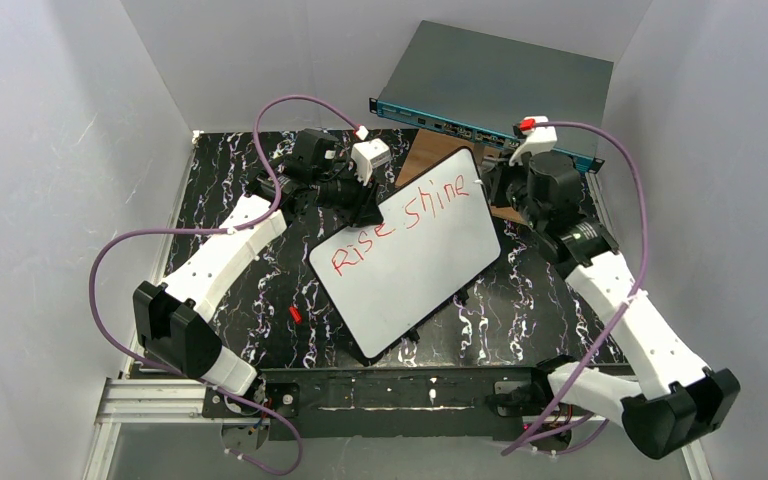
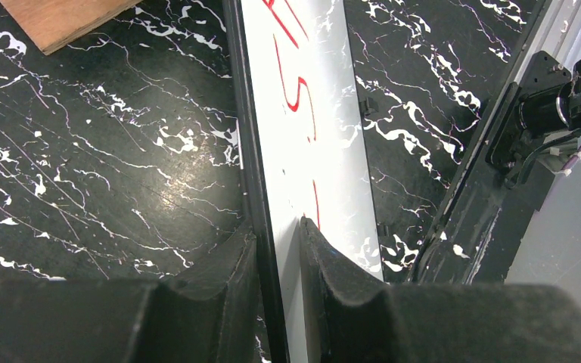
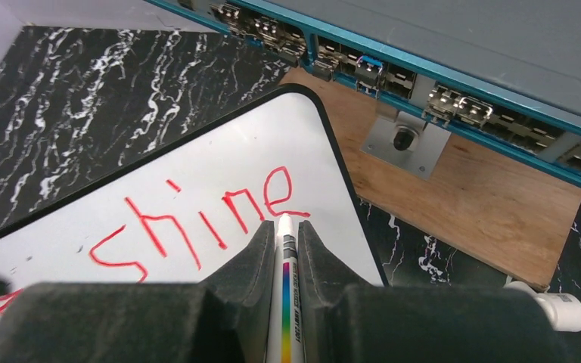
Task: Write a sentence on the whiteboard
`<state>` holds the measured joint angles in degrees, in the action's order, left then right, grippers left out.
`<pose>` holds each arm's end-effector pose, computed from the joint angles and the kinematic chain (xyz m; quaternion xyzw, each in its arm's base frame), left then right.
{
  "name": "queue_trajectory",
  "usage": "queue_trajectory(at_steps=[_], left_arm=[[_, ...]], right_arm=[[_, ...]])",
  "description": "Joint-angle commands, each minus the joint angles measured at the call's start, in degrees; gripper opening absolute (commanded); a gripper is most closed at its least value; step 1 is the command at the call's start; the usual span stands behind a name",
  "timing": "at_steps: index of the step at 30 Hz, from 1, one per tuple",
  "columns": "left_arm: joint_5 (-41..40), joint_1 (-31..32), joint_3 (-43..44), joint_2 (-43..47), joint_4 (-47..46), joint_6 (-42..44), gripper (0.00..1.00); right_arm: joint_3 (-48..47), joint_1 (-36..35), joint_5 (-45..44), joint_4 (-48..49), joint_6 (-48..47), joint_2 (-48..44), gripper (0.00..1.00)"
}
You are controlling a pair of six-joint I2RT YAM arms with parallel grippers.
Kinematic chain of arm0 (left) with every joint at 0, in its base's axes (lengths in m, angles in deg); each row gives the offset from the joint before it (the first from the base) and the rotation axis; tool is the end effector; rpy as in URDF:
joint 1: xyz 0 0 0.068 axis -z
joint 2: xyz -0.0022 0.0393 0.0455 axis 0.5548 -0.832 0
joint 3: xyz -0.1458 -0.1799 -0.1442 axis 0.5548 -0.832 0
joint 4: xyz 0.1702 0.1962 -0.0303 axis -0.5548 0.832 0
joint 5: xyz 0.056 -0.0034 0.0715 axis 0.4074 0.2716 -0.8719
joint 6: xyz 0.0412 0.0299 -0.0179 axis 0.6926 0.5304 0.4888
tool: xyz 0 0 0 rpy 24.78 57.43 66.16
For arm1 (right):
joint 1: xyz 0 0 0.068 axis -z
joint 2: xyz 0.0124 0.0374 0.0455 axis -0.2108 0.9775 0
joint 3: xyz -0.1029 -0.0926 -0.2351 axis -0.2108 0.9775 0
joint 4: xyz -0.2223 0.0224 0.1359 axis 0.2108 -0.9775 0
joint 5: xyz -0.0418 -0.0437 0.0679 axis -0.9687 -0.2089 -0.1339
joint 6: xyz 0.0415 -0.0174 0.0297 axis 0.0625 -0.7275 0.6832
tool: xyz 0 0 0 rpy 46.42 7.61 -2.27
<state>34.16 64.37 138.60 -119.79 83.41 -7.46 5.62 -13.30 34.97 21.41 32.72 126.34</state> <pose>0.2804 -0.1876 0.3687 0.4081 0.7625 -0.3143 0.3916 0.2297 0.1016 0.3926 -0.0315 0.7798 0.1239 0.6129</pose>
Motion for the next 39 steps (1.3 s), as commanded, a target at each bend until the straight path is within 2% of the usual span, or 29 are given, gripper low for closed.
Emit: queue_trajectory(at_steps=[1, 10, 27, 32, 39], left_arm=[[0.21, 0.98, 0.10, 1.75, 2.25, 2.55, 0.00], [-0.16, 0.97, -0.96, 2.05, 1.49, 1.11, 0.00], [0.21, 0.97, -1.26, 0.51, -1.46, -2.20, 0.00], [-0.11, 0.96, -1.00, -0.10, -1.74, -2.80, 0.00], [-0.48, 0.96, -0.68, -0.94, -2.05, -3.78, 0.00]], right_arm=[[-1.41, 0.21, 2.56, -2.02, 0.63, -4.41, 0.01], [4.88, 0.16, 10.97, -0.84, 0.82, -12.38, 0.01], [17.76, -0.46, 34.67, 3.28, 4.30, -21.01, 0.01], [20.26, -3.12, 35.99, 4.70, 5.43, -21.46, 0.01], [22.45, -11.23, 33.55, 9.83, 5.20, -20.65, 0.01]])
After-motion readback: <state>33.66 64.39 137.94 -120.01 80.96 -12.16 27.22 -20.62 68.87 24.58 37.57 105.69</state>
